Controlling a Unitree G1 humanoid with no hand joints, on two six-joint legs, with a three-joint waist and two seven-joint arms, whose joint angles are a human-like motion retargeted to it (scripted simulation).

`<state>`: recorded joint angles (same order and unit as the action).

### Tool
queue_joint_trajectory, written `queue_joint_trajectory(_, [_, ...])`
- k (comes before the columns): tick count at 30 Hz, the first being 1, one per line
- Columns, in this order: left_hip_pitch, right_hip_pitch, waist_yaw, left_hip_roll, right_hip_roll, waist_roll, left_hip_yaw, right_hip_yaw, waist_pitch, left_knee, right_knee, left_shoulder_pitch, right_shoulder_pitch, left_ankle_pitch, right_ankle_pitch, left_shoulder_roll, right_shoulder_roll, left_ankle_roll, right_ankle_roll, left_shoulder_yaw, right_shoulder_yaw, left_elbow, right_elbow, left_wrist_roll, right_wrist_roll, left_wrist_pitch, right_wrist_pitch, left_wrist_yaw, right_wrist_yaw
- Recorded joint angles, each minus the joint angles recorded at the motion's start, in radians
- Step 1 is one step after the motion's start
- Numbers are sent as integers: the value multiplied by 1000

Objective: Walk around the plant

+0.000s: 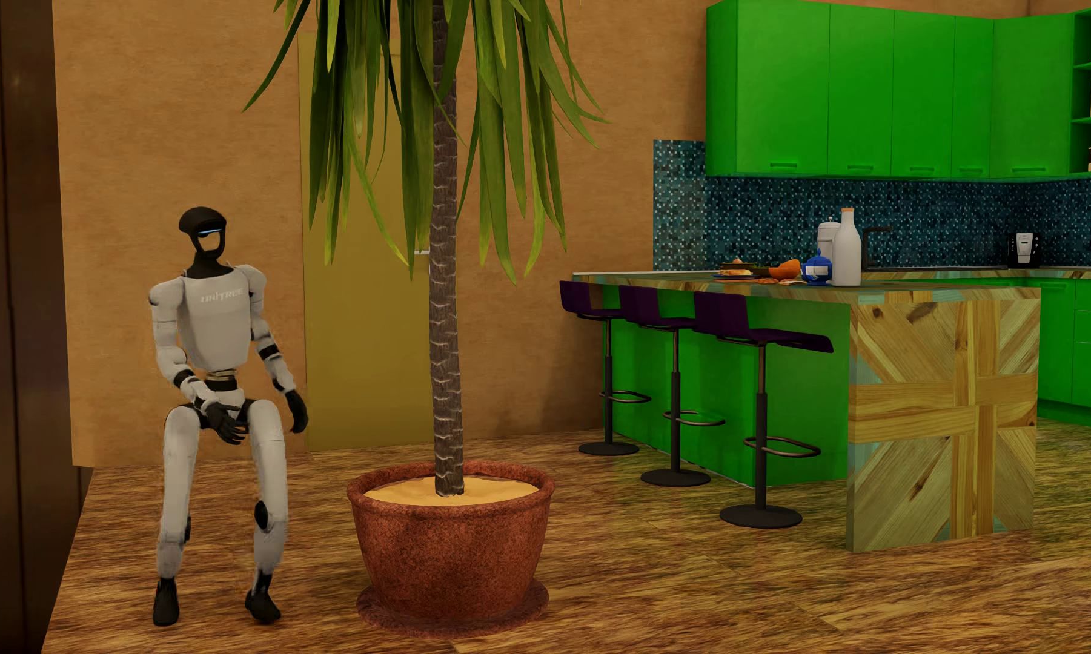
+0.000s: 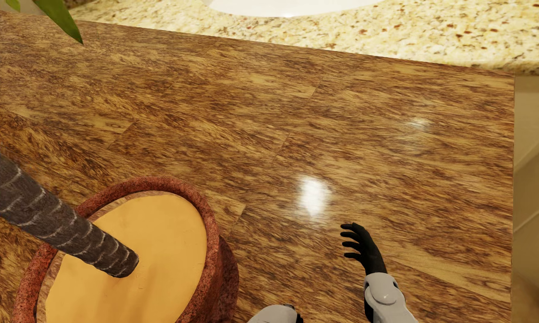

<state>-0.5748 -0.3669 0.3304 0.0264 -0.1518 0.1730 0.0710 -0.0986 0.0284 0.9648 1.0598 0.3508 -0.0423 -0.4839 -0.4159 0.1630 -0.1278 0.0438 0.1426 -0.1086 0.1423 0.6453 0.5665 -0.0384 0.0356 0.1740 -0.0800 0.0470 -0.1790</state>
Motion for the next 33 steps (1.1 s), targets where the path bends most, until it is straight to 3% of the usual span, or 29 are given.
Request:
queue_joint_trajectory(1, [36,-99,-53,-11,-2,-19,-1,53,12,-21,212,-29,0,50,205,10,22,15,41,-27,26,88,41,-2,-34,12,3,9,31])
queue_joint_trajectory(2, [73,-159,-123,-37,20,-63,-21,110,17,-22,245,-54,69,12,256,19,28,10,68,-1,4,98,70,-13,-73,30,-3,7,74])
queue_joint_trajectory(4, [150,-253,-229,-89,49,-184,-66,178,1,-67,74,-130,268,-42,34,10,-25,-7,94,52,-104,5,79,-8,-150,33,22,4,165])
queue_joint_trajectory(5, [189,-236,-219,-103,34,-231,-89,187,-9,-68,-121,-179,330,-86,16,-4,-70,-9,104,49,-116,-46,128,2,-172,14,41,-12,193])
queue_joint_trajectory(7, [158,-88,-178,-34,33,-184,-53,63,20,112,-165,-216,272,-32,-64,-35,-131,89,-68,39,-107,-3,81,10,-143,-67,150,-94,178])
queue_joint_trajectory(8, [117,-9,-140,-14,19,-166,-6,19,33,161,-207,-164,204,23,-96,-33,-112,111,-20,45,-98,-16,30,-2,-107,-99,175,-134,131])
queue_joint_trajectory(9, [82,1,-97,-15,5,-145,16,-1,44,108,-125,-103,121,13,-70,-2,-70,97,9,21,-79,-39,-9,-11,-73,-109,161,-148,74])
queue_joint_trajectory(10, [73,-60,-78,-5,5,-116,14,0,44,4,68,-68,48,-26,59,53,-24,50,26,-14,-46,-1,-23,-13,-48,-116,117,-139,25])
queue_joint_trajectory(11, [111,-151,-81,-28,22,-121,-11,52,34,2,233,-38,23,-64,255,77,2,48,44,-18,3,92,10,-7,-35,-122,46,-98,-5])
queue_joint_trajectory(12, [163,-222,-112,-60,40,-141,-41,100,25,-25,241,-10,71,-89,226,55,14,48,58,24,-11,89,26,-10,-38,-99,-18,-40,-8])
queue_joint_trajectory(13, [226,-291,-144,-91,51,-170,-67,139,24,-64,200,-11,130,-109,125,29,23,47,69,29,-43,51,22,-19,-53,-66,-48,18,2])
queue_joint_trajectory(14, [291,-362,-174,-114,50,-193,-96,144,21,-100,119,-52,209,-136,56,10,15,47,80,5,-64,57,-4,-14,-77,-30,-53,75,19])
queue_joint_trajectory(16, [291,-381,-181,-138,45,-223,-109,124,26,81,-186,-141,257,-119,82,-26,-94,73,103,80,-91,-59,75,14,-103,42,-64,106,56])
queue_joint_trajectory(17, [205,-351,-159,-115,23,-209,-71,100,27,302,-174,-167,225,47,227,-28,-150,109,75,44,-90,-53,124,24,-105,45,-64,86,54])
queue_joint_trajectory(18, [121,-305,-119,-84,11,-174,-41,62,20,418,-163,-176,212,221,176,-21,-161,81,-44,37,-105,13,125,18,-96,30,-71,27,26])
queue_joint_trajectory(19, [56,-241,-79,-55,3,-129,-20,26,22,471,-173,-155,191,250,134,2,-157,29,-84,48,-118,25,90,3,-78,20,-64,-40,-3])
queue_joint_trajectory(20, [3,-179,-58,-14,-14,-96,0,-13,11,423,-192,-126,181,148,99,33,-118,16,-22,63,-99,-5,1,-9,-50,21,-42,-90,-22])
queue_joint_trajectory(21, [-10,-114,-36,19,-26,-73,16,-48,-9,277,-212,-96,174,27,62,11,-73,18,-37,109,-55,-21,-17,11,-31,18,-34,-106,-22])
queue_joint_trajectory(22, [-8,-65,-48,43,-48,-62,22,-72,-20,80,-191,-71,145,-26,6,9,-29,15,-17,104,-21,-26,-37,38,-25,12,-4,-99,-6])
queue_joint_trajectory(23, [24,-70,-92,28,-67,-74,21,-37,-16,35,-76,-71,103,17,-18,22,-17,26,7,72,35,34,-38,53,-35,-3,31,-74,19])
queue_joint_trajectory(25, [116,-189,-178,-35,-16,-148,-20,128,3,-12,181,-88,144,-24,186,38,-1,18,21,4,-39,87,35,34,-94,-54,56,-3,75])
queue_joint_trajectory(27, [211,-252,-237,-75,10,-227,-75,164,-3,-87,11,-105,277,-56,-4,0,-41,0,33,52,-122,7,47,6,-151,-93,95,41,129])
queue_joint_trajectory(28, [258,-244,-236,-94,-1,-261,-112,159,2,-106,-136,-154,323,-81,-41,-21,-56,-10,41,58,-124,-31,63,6,-163,-97,108,41,144])
queue_joint_trajectory(29, [261,-197,-208,-92,-10,-254,-145,127,-1,-49,-222,-195,342,-107,116,-61,-110,0,58,57,-85,-62,94,5,-154,-96,101,20,150])
queue_joint_trajectory(30, [211,-142,-178,-60,-14,-214,-109,77,2,87,-233,-198,319,-34,76,-48,-140,76,3,21,-85,-12,69,-14,-130,-101,94,-32,132])
queue_joint_trajectory(31, [172,-75,-138,-24,-24,-178,-50,36,8,191,-252,-171,266,41,40,-37,-124,109,0,37,-101,5,84,-33,-103,-87,69,-90,97])
queue_joint_trajectory(32, [130,-9,-83,-2,-36,-137,-5,-8,0,229,-279,-133,225,55,9,-30,-104,81,11,46,-94,-20,57,-41,-76,-47,53,-131,54])
queue_joint_trajectory(33, [101,46,-56,20,-44,-100,24,-46,-13,169,-288,-75,146,24,-24,-20,-76,32,25,85,-49,-45,-19,-37,-49,-6,69,-138,16])
